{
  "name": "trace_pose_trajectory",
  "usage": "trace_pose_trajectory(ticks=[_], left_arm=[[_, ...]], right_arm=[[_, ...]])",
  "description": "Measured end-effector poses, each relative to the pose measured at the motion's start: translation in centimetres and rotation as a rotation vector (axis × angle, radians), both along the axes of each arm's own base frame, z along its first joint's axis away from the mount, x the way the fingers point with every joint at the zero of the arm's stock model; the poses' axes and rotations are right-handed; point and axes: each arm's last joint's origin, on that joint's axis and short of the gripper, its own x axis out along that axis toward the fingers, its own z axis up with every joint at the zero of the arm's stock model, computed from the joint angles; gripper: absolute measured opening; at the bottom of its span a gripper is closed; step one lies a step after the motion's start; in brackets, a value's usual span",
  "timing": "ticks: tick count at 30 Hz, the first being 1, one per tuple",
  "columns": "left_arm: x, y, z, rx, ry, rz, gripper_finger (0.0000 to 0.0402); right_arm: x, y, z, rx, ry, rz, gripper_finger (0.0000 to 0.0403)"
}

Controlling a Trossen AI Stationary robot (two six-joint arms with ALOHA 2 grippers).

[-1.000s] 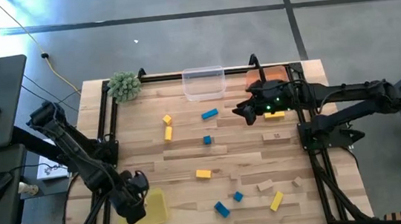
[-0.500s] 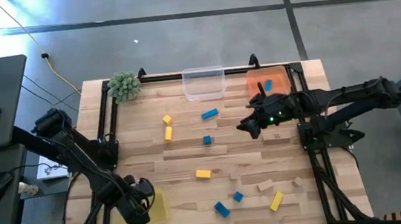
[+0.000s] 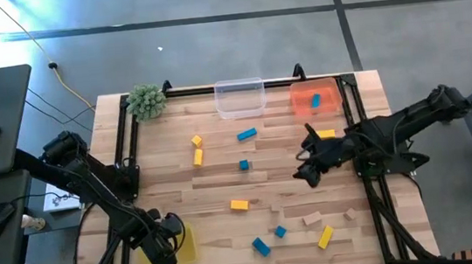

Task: Sort & place blocks by color
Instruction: Put the brown block into the yellow bin, then put the yellow block into the transparent bin

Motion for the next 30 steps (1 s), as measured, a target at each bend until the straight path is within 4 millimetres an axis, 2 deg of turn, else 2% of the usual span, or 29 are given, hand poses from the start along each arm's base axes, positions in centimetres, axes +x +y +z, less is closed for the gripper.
trace_pose_trajectory(ticks=[8,17,24,30], left_arm=[[0.1,-0.1,0.0,-0.012,-0.014,-0.007,0.0169],[0.8,-0.8,1.1,-0.126,-0.120,0.011,0.0169],[1.1,-1.0,1.6,-0.195,-0.143,0.123,0.0170],[2.1,-1.7,2.3,-0.316,-0.225,0.188,0.0170]], right_arm=[[-1.2,2.8,-0.1,0.008,0.017,0.147,0.0188],[-2.5,5.2,-0.1,0.062,0.045,0.330,0.0188],[-3.3,6.4,-0.1,-0.030,0.009,0.454,0.0194],[-3.9,7.1,-0.1,-0.105,-0.022,0.540,0.0222]])
